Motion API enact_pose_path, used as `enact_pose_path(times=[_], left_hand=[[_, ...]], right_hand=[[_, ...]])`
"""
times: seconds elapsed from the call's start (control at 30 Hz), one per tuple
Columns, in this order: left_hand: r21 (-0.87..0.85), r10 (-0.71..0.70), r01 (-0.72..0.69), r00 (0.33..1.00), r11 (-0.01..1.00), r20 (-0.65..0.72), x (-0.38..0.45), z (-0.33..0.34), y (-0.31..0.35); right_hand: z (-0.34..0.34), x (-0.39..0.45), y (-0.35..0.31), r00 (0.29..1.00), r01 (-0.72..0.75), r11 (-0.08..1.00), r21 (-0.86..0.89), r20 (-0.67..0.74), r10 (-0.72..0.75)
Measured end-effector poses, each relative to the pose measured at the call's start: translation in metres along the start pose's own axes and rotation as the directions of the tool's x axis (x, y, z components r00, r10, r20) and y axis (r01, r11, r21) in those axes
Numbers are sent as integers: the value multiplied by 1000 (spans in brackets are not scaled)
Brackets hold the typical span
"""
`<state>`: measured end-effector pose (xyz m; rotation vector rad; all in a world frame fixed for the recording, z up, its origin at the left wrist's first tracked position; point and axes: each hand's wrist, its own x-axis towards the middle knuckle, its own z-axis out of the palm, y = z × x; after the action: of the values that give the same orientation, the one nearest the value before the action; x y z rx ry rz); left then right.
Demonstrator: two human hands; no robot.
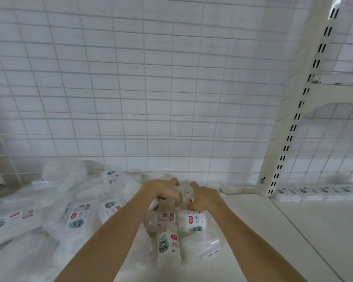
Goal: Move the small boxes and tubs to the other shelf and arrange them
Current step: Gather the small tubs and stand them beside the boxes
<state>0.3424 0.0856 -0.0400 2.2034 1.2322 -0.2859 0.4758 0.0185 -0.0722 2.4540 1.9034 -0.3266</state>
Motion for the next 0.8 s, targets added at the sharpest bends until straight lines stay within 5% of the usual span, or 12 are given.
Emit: enact_pose_path(times=[0.17, 0.27, 0.47, 0.53, 0.6, 0.67, 0.8], left_hand=[[-42, -35, 36, 999, 998, 21, 2, 1, 4], [-94, -22, 15, 997, 995, -72, 5, 4, 0], [-356, 34, -140, 957, 924, -290, -1, -1, -8], [-465, 63, -245, 926, 851, -372, -7, -4, -8], [-535, 91, -345, 891, 771, -444, -11, -6, -9], [-607, 85, -402, 872, 685, -481, -16, -10, -12], [-767, 89, -446, 883, 462, -461, -30, -19, -21]], right_hand=[[5, 0, 2, 993, 34, 985, 168, -120, -14], [-3, -4, 9, 995, 59, 887, 459, -101, -14], [-24, -13, 19, 999, -33, 328, 944, 42, -23], [-27, -15, 23, 998, -58, 66, 996, 61, -29], [-28, -16, 26, 997, -83, -82, 993, 83, -6], [-30, -18, 25, 997, -74, -115, 991, 71, -31], [-34, -22, 19, 996, 72, 19, 997, -71, -61]])
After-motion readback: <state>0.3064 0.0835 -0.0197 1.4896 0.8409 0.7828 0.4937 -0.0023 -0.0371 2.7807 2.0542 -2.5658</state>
